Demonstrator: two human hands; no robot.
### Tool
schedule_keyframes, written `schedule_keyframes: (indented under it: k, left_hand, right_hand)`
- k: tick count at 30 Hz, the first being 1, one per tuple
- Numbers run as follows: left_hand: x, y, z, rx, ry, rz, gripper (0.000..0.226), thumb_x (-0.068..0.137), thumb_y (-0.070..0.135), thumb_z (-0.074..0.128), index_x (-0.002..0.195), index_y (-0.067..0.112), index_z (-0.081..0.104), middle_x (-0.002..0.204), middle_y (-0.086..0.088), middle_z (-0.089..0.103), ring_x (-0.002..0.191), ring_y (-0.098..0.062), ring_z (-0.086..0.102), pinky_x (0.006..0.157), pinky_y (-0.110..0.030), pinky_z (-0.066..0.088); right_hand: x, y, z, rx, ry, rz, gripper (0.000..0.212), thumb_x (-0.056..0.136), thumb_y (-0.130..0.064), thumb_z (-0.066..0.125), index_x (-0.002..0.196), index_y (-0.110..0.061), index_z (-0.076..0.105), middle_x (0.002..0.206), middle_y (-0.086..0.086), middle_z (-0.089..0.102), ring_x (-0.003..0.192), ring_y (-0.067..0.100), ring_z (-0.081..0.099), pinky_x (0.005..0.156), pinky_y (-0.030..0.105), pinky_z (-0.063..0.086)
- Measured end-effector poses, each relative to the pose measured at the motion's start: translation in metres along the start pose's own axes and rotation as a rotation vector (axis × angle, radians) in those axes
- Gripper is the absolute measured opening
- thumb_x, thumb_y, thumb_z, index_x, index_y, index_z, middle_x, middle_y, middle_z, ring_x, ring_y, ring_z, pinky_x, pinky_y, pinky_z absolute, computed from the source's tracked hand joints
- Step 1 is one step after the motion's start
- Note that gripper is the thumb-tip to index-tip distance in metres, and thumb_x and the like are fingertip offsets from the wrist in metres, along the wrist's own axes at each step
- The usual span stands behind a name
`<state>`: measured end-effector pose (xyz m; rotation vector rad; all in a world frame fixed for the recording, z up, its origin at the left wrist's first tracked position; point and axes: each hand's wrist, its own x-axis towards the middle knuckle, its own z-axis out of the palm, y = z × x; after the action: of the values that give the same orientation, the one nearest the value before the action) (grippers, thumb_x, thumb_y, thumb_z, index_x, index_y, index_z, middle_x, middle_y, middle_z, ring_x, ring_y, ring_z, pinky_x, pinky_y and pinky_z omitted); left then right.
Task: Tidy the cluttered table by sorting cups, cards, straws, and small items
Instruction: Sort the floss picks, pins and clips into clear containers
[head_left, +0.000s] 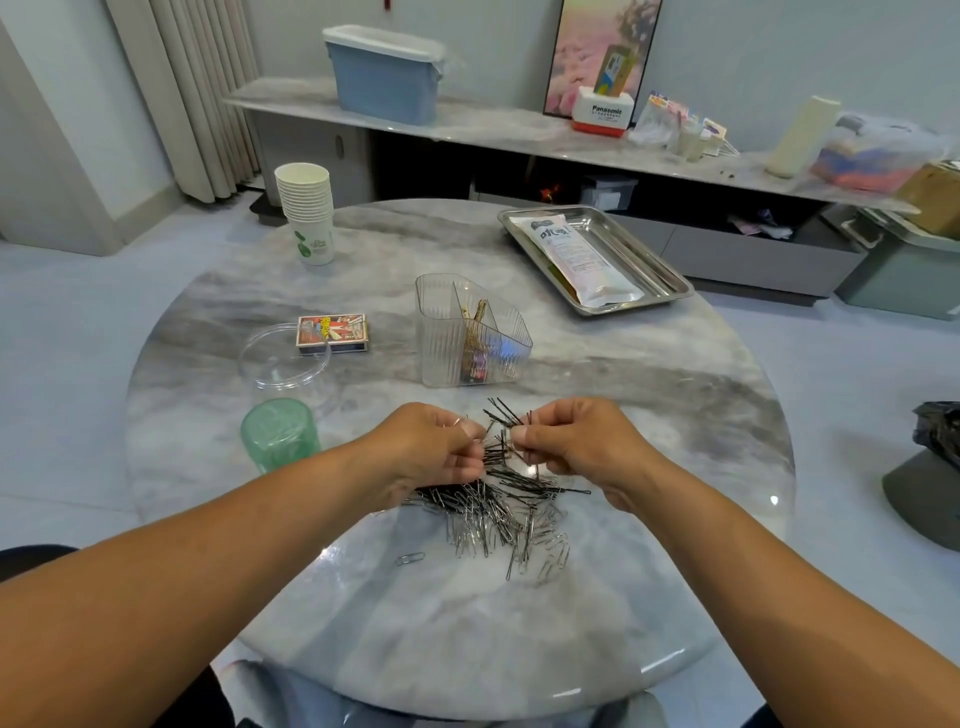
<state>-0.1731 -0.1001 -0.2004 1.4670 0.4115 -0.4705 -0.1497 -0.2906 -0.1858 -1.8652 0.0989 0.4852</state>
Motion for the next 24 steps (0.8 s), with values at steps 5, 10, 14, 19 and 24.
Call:
schedule_keyframes:
  k: [5, 10, 14, 19, 24]
  left_hand:
    - [-0.006, -0.007, 0.008, 0.301, -0.019, 0.017, 0.047, 0.099, 0.011, 0.062, 0.144, 0.011, 0.048, 0.120, -0.010, 0.061, 0.085, -0.020, 0.070, 0.068, -0.027, 0.061]
    - [-0.003, -0.003, 0.009, 0.114, -0.058, 0.130, 0.055, 0.088, 0.035, 0.074, 0.133, 0.007, 0.059, 0.118, -0.010, 0.070, 0.086, -0.014, 0.070, 0.070, -0.020, 0.056]
    - [-0.007, 0.002, 0.017, -0.310, -0.169, 0.146, 0.022, 0.100, 0.020, 0.059, 0.115, 0.007, 0.068, 0.112, -0.015, 0.070, 0.096, -0.020, 0.064, 0.086, -0.024, 0.058]
    - [-0.007, 0.003, 0.018, -0.455, -0.148, 0.130, 0.026, 0.105, 0.021, 0.047, 0.116, 0.009, 0.067, 0.126, -0.011, 0.069, 0.072, -0.011, 0.064, 0.067, -0.026, 0.054]
    - [-0.007, 0.008, 0.011, -0.545, -0.167, 0.075, 0.032, 0.108, 0.024, 0.040, 0.125, 0.007, 0.061, 0.125, -0.012, 0.070, 0.096, -0.020, 0.070, 0.078, -0.029, 0.057]
  right_hand:
    - [0.003, 0.002, 0.002, -0.245, 0.083, -0.124, 0.005, 0.085, -0.016, 0.082, 0.084, -0.018, 0.077, 0.081, 0.007, 0.077, 0.065, 0.011, 0.063, 0.063, 0.027, 0.052]
    - [0.000, -0.001, 0.009, 0.029, 0.020, -0.140, 0.002, 0.090, -0.009, 0.075, 0.089, -0.008, 0.077, 0.072, 0.005, 0.071, 0.065, 0.013, 0.059, 0.058, 0.021, 0.047]
    - [-0.006, -0.003, 0.016, 0.318, -0.180, 0.033, 0.005, 0.092, -0.011, 0.072, 0.093, -0.007, 0.076, 0.076, 0.007, 0.071, 0.063, 0.009, 0.061, 0.060, 0.019, 0.050]
    - [-0.007, -0.003, 0.022, 0.350, -0.227, 0.048, 0.007, 0.091, -0.012, 0.073, 0.094, -0.007, 0.075, 0.081, 0.006, 0.073, 0.067, 0.008, 0.063, 0.060, 0.019, 0.051]
    - [-0.007, -0.002, 0.019, 0.263, -0.167, 0.019, 0.010, 0.091, -0.011, 0.074, 0.098, -0.003, 0.074, 0.077, 0.004, 0.074, 0.062, 0.005, 0.064, 0.057, 0.016, 0.050]
